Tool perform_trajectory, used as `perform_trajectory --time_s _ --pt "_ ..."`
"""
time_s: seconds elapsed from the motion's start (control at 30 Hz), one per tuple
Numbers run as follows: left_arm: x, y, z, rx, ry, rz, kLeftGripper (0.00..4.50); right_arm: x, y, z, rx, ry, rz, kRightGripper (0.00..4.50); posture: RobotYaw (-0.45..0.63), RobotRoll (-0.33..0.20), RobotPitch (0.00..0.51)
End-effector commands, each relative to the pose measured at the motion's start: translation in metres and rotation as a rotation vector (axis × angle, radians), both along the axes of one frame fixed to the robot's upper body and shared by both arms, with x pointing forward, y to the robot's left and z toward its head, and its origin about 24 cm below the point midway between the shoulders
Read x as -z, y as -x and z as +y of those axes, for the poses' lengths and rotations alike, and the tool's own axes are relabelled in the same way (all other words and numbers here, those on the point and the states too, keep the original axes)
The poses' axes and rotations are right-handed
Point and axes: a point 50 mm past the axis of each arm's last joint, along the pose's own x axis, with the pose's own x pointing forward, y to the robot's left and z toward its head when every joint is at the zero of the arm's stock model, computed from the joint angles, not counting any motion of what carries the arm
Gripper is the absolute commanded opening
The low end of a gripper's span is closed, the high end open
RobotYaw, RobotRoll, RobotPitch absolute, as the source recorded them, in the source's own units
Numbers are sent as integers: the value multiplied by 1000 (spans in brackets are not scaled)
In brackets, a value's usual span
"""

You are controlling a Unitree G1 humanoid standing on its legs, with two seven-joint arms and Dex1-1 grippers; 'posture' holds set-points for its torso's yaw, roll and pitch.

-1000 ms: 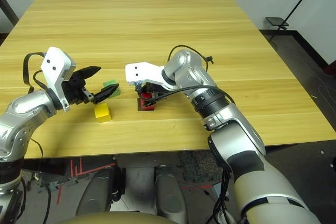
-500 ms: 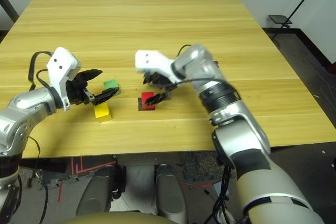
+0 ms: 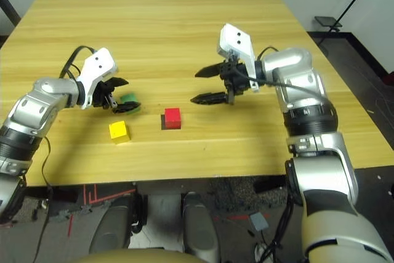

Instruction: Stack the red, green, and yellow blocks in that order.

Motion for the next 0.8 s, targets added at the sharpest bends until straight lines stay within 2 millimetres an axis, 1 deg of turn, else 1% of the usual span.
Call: perform_trajectory --time_s 0.03,0.33,0.43,0.53,0.6,0.63,0.73,0.77,0.8 --pt "10 -4 2 15 -37 26 4500 -2 4 -5 37 -18 -14 4441 180 -116 44" --pt "28 -14 -6 2 7 68 4500 1 5 -4 63 -40 -9 4441 173 -110 57" --pt "34 -19 -10 -9 32 91 3854 3 4 -2 66 -44 -6 4500 177 -108 60" --pt "38 -22 -11 -19 29 101 2765 4 2 -2 69 -47 -5 4500 183 -106 60" --pt "35 -24 -13 -9 18 100 2100 4 2 -4 75 -46 -5 4500 185 -105 61" --pt "33 -25 -14 -5 16 101 2095 4 1 -5 77 -45 -5 4500 189 -104 61" --pt "7 -27 -26 49 53 63 2096 5 3 -16 93 -24 -3 4500 198 -100 64" --pt "2 -26 -29 61 61 53 2096 6 3 -18 95 -21 -2 4500 202 -98 63" --pt "-9 -24 -37 95 70 47 2096 8 4 -23 106 -19 8 4500 204 -95 63"
